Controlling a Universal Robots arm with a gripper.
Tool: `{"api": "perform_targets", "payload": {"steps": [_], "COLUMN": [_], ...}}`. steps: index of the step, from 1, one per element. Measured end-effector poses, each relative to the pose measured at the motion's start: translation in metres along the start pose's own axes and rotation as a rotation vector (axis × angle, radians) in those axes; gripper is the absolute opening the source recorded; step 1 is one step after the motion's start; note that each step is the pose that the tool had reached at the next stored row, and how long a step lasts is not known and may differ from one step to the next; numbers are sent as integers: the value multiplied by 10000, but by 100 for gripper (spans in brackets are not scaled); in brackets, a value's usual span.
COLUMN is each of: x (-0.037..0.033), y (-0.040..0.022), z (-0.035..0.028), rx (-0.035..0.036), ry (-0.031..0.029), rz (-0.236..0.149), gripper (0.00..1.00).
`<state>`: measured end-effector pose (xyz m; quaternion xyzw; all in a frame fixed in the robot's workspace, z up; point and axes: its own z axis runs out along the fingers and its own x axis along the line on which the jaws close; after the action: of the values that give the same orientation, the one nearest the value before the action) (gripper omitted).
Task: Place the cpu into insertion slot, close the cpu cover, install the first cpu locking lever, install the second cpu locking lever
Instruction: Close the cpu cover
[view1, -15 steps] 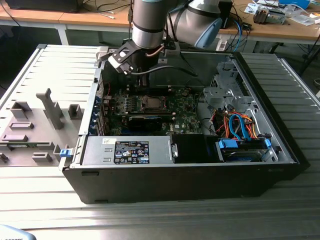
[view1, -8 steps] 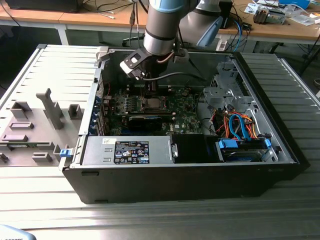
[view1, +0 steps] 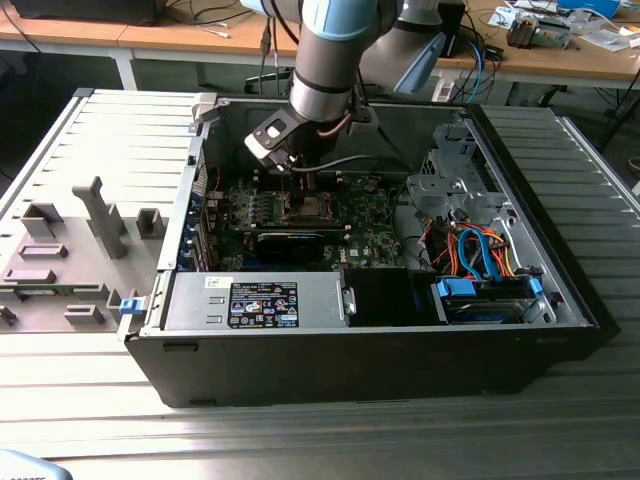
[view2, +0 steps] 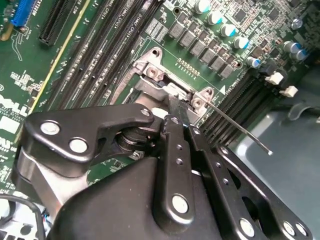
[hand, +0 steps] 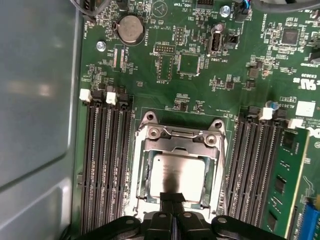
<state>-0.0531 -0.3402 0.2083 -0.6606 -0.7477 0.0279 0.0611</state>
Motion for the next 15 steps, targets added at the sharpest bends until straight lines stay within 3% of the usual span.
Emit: {"api": "perform_targets", "payload": {"steps": [5, 9, 15], "x": [-5, -5, -15], "y": [6, 10, 94], "z": [51, 54, 41], "rx": [9, 5, 9], "ry": [-9, -1, 1], "rz": [3, 3, 1], "gripper": [11, 11, 11]}}
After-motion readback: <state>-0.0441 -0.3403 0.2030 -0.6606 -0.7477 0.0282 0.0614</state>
